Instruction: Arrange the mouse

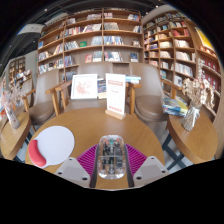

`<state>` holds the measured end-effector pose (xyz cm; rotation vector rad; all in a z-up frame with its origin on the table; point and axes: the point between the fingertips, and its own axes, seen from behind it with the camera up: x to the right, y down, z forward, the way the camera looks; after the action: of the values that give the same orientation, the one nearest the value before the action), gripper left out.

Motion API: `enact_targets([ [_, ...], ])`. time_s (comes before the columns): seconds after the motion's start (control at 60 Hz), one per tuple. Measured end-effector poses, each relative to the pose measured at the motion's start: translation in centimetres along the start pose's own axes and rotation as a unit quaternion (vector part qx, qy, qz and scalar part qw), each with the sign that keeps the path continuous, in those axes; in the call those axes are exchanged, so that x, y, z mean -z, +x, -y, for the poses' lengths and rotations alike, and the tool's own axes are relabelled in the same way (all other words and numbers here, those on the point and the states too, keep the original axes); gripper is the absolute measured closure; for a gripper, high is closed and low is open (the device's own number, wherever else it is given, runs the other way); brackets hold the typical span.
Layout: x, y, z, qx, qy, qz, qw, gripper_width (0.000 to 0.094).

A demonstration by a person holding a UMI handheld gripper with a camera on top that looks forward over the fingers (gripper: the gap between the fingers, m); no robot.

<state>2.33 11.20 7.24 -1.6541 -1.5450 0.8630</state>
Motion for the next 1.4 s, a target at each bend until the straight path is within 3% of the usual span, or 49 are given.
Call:
enact_targets([
  [0.117,-0.1,-8.2,5.6,0.010,0.041,0.050,0.998,0.0510],
  [0.2,-2.5,-15.3,6.7,0.013,0.044,0.083,0.995,0.0512],
  [0.35,-7.2,-24.2,3.7,0.037,0.013,0.112,0.993,0.0512],
  [0.567,-11.1,-27.0,-1.8,0.045,-0.026,0.088,0.995,0.0507],
  [0.717,-11.2,-27.0,-2.8,0.051,-0.027,0.078,0.995,0.0418],
  [0.767,-10.9,-26.8,-2.6,0.055,-0.029,0.076,0.995,0.0254],
  [0.8,-10.2,-26.6,-2.4,0.055,-0.028,0.070,0.996,0.0151],
  [0.85,-8.9,-26.2,-1.6,0.055,-0.019,0.066,0.996,0.0086],
  [1.1,7.2,-21.7,0.6,0.036,-0.002,0.050,0.998,0.0081],
  [1.233,16.7,-18.0,0.5,0.043,0.042,0.036,0.998,0.0078],
  [1.4,24.4,-16.0,-3.1,0.050,0.026,0.036,0.998,0.0091],
])
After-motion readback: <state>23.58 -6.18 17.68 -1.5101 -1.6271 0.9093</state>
